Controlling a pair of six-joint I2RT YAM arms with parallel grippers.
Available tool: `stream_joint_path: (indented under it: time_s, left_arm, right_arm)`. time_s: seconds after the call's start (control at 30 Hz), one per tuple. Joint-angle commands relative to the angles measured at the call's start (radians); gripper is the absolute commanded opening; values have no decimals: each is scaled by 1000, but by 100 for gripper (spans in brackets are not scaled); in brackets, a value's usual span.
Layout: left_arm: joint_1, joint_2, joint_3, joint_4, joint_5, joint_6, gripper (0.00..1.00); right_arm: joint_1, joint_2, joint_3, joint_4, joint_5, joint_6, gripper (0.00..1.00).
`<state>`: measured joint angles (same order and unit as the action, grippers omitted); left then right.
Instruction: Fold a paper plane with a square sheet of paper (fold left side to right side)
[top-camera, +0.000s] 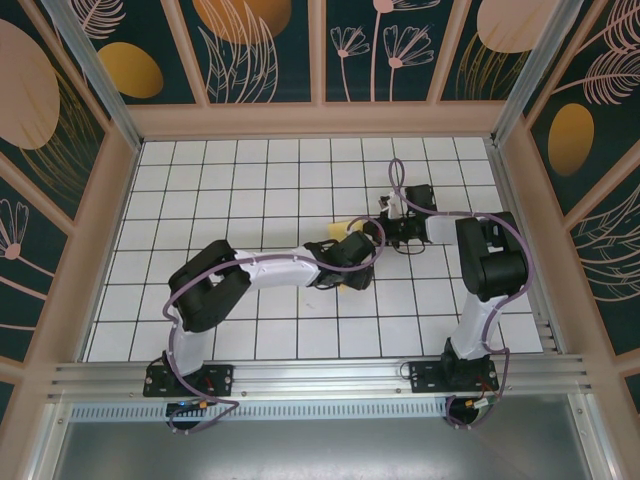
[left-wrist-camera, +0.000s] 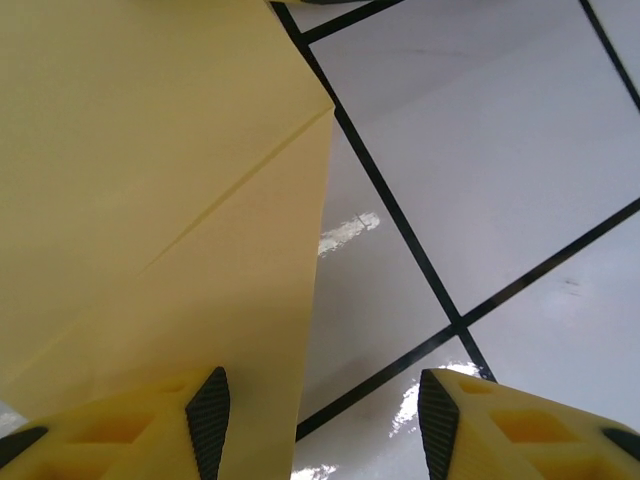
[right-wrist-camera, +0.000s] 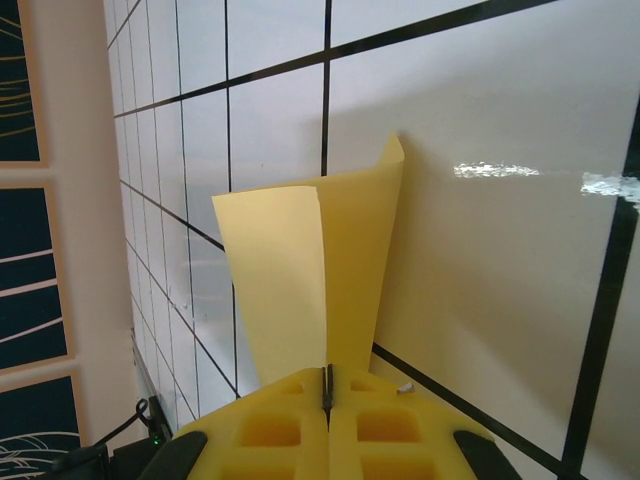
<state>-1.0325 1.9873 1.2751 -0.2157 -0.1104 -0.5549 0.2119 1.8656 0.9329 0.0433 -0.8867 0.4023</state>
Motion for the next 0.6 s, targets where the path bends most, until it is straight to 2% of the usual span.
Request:
stream_joint_path:
  time_s: [0.0, 0.2, 0.57]
  left_arm:
    - [-11, 19, 25, -53, -55, -16, 55]
    - [-21, 31, 33, -90, -139, -22, 55]
    - [-36, 32, 46, -116, -194, -22, 54]
  right_arm:
    - [10, 17, 28, -28, -2, 1, 6]
    - [13, 19, 26, -27, -4, -1, 6]
    - [14, 27, 35, -34, -3, 16, 6]
